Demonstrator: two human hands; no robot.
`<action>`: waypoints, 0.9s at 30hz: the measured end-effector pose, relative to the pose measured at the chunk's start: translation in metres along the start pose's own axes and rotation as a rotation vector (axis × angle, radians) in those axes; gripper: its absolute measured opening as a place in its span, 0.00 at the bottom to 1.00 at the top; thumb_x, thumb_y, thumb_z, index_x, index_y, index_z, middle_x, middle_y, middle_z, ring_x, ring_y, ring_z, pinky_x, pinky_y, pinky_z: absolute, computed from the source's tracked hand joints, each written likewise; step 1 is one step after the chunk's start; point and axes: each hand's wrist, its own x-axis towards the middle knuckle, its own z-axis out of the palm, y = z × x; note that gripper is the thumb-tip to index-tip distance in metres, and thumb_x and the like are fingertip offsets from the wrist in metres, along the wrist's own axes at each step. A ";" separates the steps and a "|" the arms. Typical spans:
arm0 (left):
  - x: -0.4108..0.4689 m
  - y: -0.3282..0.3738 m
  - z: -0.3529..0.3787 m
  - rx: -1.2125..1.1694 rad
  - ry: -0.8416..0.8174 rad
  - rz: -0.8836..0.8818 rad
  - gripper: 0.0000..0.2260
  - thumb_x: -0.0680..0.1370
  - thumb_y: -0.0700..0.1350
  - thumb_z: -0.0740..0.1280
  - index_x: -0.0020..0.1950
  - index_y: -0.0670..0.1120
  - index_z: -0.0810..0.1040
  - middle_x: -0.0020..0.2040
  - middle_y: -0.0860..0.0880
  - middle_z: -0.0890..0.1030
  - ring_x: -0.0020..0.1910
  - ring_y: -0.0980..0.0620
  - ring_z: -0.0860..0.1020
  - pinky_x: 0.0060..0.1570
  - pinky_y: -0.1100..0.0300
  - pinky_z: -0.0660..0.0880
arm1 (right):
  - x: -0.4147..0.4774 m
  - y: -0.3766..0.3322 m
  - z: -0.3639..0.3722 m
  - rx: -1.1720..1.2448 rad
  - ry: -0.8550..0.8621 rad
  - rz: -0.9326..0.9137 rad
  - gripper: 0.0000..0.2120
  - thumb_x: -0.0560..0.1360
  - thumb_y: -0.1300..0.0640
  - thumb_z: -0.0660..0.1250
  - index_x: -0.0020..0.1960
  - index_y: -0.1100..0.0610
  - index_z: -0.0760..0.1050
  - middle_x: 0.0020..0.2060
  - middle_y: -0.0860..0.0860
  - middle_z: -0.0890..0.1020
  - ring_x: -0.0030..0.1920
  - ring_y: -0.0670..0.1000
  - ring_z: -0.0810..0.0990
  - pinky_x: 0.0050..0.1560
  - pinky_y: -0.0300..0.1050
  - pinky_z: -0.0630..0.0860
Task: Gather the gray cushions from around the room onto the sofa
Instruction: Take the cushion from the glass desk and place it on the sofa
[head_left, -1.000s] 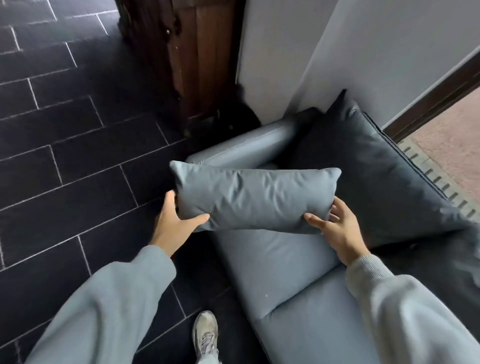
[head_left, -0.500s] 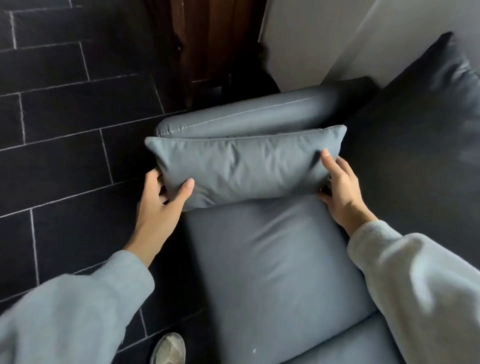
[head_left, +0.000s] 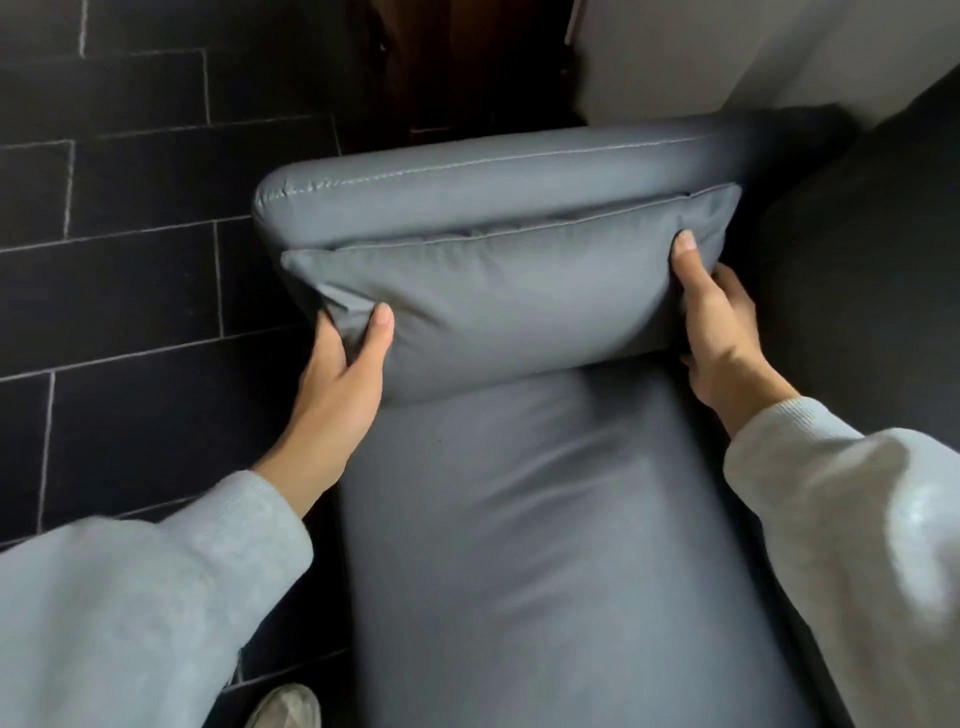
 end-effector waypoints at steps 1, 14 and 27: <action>0.001 -0.001 0.000 0.003 -0.002 0.005 0.28 0.71 0.74 0.62 0.70 0.69 0.69 0.60 0.72 0.79 0.60 0.74 0.75 0.70 0.57 0.70 | 0.001 0.001 0.002 -0.007 0.011 -0.005 0.18 0.72 0.30 0.72 0.55 0.41 0.82 0.41 0.27 0.85 0.41 0.27 0.81 0.51 0.42 0.74; 0.011 0.007 0.007 0.062 -0.076 0.011 0.42 0.69 0.77 0.64 0.80 0.60 0.63 0.74 0.61 0.75 0.73 0.57 0.72 0.75 0.47 0.69 | 0.012 0.009 0.005 -0.174 0.082 0.023 0.47 0.71 0.22 0.62 0.82 0.48 0.66 0.72 0.45 0.77 0.73 0.48 0.74 0.72 0.40 0.67; -0.008 0.018 -0.020 0.554 -0.190 -0.144 0.43 0.74 0.77 0.55 0.74 0.45 0.70 0.74 0.42 0.74 0.73 0.39 0.70 0.58 0.49 0.65 | -0.051 -0.010 0.001 -0.788 -0.046 0.225 0.41 0.83 0.31 0.52 0.81 0.64 0.62 0.78 0.65 0.68 0.78 0.65 0.67 0.75 0.52 0.63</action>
